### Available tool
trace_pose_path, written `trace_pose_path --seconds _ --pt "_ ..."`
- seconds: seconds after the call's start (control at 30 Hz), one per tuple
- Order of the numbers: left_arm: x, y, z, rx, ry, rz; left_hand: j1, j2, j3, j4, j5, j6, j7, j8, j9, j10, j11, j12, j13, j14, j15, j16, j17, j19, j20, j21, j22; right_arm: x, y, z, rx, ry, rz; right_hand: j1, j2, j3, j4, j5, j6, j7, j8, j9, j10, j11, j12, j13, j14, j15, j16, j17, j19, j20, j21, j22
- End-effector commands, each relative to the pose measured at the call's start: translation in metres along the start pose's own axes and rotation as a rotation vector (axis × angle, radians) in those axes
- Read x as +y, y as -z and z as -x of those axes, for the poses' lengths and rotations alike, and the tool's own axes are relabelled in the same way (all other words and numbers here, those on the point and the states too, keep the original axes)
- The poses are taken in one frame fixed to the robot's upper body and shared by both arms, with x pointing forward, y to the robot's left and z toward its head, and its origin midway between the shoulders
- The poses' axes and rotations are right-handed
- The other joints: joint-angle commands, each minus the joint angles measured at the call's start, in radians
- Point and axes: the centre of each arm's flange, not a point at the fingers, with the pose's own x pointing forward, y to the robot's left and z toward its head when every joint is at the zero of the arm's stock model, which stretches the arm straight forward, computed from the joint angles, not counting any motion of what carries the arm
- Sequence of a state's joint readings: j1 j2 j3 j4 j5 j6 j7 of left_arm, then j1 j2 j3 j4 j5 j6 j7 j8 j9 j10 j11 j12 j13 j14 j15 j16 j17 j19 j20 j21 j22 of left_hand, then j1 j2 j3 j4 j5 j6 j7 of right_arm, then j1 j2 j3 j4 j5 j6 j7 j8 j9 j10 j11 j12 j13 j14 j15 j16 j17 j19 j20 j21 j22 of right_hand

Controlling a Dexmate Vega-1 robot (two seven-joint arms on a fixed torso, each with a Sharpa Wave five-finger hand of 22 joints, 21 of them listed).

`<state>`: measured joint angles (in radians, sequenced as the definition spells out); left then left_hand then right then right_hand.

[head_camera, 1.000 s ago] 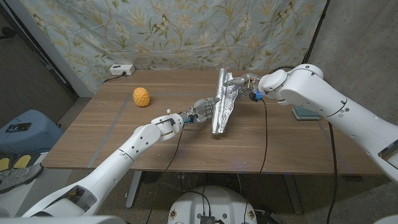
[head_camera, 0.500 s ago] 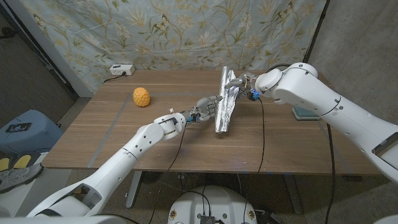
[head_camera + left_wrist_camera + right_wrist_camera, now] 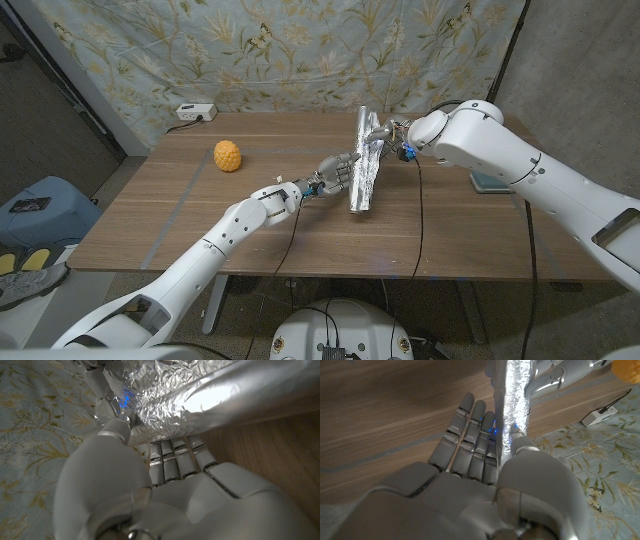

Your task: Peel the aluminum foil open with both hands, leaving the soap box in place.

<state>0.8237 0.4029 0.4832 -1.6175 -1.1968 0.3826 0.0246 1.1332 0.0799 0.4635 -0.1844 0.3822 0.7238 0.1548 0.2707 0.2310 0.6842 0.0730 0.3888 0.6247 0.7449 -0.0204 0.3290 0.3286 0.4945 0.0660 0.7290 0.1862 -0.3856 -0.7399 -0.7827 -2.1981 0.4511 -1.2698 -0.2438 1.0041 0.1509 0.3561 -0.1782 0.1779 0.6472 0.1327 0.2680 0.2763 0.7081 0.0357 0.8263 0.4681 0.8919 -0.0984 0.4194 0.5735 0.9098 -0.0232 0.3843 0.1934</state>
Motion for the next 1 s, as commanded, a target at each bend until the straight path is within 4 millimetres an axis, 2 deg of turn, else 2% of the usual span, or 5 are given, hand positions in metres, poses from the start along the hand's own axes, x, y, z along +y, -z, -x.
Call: trace_pose_path --seconds 0.03,0.27,0.43,0.8,1.0 --pt "0.002 0.012 -0.003 0.003 0.029 0.092 0.051 0.037 0.011 0.013 0.008 0.092 -0.072 0.014 0.066 0.135 -0.141 0.012 0.004 0.06 -0.078 -0.001 0.003 0.001 -0.003 0.006 0.002 0.005 -0.002 -0.006 0.048 0.013 0.077 0.064 0.007 0.015 -0.002 0.002 0.054 -0.017 0.019 0.014 0.056 -0.033 0.033 0.013 0.054 -0.041 0.029 0.017 0.051 -0.014 0.032 0.009" --pt "0.004 0.012 -0.003 0.018 0.041 0.074 0.047 0.037 0.009 0.016 0.006 0.083 -0.072 0.009 0.07 0.12 -0.14 0.007 0.007 0.053 -0.075 -0.004 0.004 -0.004 -0.002 0.006 0.002 0.007 -0.001 -0.01 0.064 0.027 0.098 0.173 0.013 0.032 -0.009 0.007 0.13 -0.053 0.044 0.033 0.133 -0.092 0.078 0.029 0.135 -0.091 0.068 0.045 0.092 -0.06 0.079 0.018" --pt "0.007 0.01 -0.003 0.054 0.062 0.04 0.013 0.031 -0.006 0.035 0.001 0.033 -0.068 -0.018 0.067 0.074 -0.112 -0.014 0.01 0.004 -0.045 -0.021 0.007 -0.034 0.015 -0.001 0.001 0.006 0.0 -0.011 0.067 0.023 0.098 0.214 0.003 0.033 -0.01 0.005 0.148 -0.071 0.051 0.041 0.134 -0.082 0.087 0.041 0.14 -0.1 0.07 0.054 0.094 -0.069 0.094 0.021" --pt "0.013 0.006 -0.004 0.127 0.088 -0.015 -0.084 0.004 -0.044 0.057 -0.022 -0.184 0.016 -0.096 0.038 -0.042 -0.023 -0.101 -0.018 -0.092 0.026 -0.059 0.002 -0.096 0.07 -0.019 0.0 0.004 0.005 -0.011 0.072 0.021 0.085 0.239 0.003 0.026 0.001 0.002 0.152 -0.066 0.053 0.052 0.139 -0.103 0.089 0.042 0.142 -0.104 0.067 0.06 0.08 -0.08 0.107 0.025" --pt "0.013 0.006 -0.005 0.156 0.117 -0.033 -0.127 0.005 -0.062 0.065 -0.044 -0.308 0.039 -0.103 0.013 -0.117 0.024 -0.147 -0.034 -0.156 0.08 -0.081 -0.003 -0.129 0.101 -0.036 -0.001 0.003 0.005 -0.011 0.067 0.013 0.083 0.245 0.004 0.022 0.005 0.001 0.153 -0.063 0.053 0.056 0.136 -0.103 0.089 0.043 0.142 -0.103 0.065 0.063 0.079 -0.077 0.115 0.027"
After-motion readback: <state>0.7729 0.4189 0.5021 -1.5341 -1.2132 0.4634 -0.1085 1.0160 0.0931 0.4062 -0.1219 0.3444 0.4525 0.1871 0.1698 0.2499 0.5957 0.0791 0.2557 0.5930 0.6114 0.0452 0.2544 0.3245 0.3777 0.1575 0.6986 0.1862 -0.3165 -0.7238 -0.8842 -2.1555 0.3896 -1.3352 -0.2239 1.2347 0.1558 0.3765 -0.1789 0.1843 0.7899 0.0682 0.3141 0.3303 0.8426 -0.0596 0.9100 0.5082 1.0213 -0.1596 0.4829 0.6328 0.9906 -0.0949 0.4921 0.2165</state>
